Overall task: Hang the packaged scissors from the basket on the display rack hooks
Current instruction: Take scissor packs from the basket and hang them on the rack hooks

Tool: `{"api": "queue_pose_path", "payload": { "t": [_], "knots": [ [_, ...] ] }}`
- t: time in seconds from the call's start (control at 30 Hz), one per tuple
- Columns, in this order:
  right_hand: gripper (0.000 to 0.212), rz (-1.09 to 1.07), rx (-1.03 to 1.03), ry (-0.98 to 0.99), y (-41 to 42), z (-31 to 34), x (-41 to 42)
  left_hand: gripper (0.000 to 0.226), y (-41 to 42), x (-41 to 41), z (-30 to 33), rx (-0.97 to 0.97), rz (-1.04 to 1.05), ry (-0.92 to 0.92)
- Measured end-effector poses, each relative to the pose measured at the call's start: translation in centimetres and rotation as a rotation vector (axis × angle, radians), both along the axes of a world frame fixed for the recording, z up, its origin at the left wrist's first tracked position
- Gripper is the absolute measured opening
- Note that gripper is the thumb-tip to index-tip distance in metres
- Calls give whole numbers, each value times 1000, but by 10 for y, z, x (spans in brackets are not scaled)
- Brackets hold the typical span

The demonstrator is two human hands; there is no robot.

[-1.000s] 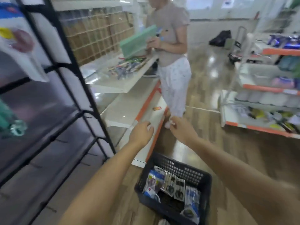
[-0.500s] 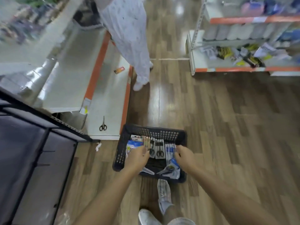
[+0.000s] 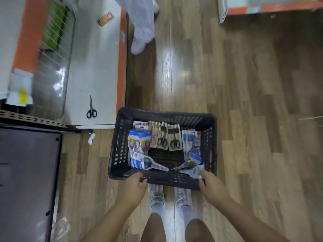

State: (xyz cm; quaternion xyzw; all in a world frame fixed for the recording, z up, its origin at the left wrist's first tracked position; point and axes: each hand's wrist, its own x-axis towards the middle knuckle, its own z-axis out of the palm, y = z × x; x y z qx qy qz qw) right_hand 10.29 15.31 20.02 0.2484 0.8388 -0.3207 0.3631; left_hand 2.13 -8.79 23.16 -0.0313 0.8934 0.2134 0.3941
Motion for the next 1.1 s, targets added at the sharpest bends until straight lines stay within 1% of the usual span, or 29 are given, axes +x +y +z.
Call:
{"api": "queue_pose_path", "payload": {
  "t": [0.07, 0.13, 0.23, 0.27, 0.33, 0.43, 0.47, 0.57, 0.63, 0.7, 0.77, 0.87, 0.93, 0.97, 1.03, 1.1],
  "knots": [
    [15, -19, -1, -16, -5, -32, 9, 21, -9, 2, -36, -24, 43, -31],
    [16, -19, -8, -59, -13, -59, 16, 21, -16, 3, -71, -58, 35, -61],
    [17, 7, -22, -91, -27, -108, 15, 12, -25, 2, -127, -85, 3, -82],
    [16, 25, -35, -83, -31, -126, 11, 8, -28, 0, -145, -85, -18, -74],
    [16, 64, -54, -55, -43, -157, -4, 10, -36, -9, -182, -94, -37, -56],
    [29, 77, -61, 27, -62, -201, -34, 12, -53, -29, -235, -129, -19, -27],
    [32, 72, -59, 50, -65, -205, -44, 11, -55, -38, -242, -130, -7, -9],
    [38, 43, -90, 104, -87, -243, -70, 10, -65, -59, -283, -112, 97, 50],
    [41, 24, -130, 131, -97, -272, -87, 19, -66, -74, -312, -93, 171, 96],
    [43, -16, -185, 153, -108, -298, -104, 31, -67, -85, -337, -88, 199, 140],
    [44, -65, -232, 170, -120, -322, -122, 41, -65, -95, -357, -99, 236, 190],
    [44, -121, -303, 228, -139, -349, -147, 40, -58, -104, -377, -180, 314, 298],
    [44, -182, -372, 249, -149, -363, -162, 44, -52, -104, -388, -258, 318, 372],
    [45, -213, -399, 260, -154, -371, -168, 46, -49, -104, -393, -263, 330, 388],
    [52, -272, -439, 298, -164, -384, -179, 48, -48, -104, -399, -236, 372, 399],
    [65, -333, -457, 316, -170, -395, -183, 49, -50, -104, -401, -206, 394, 400]
  ]
}}
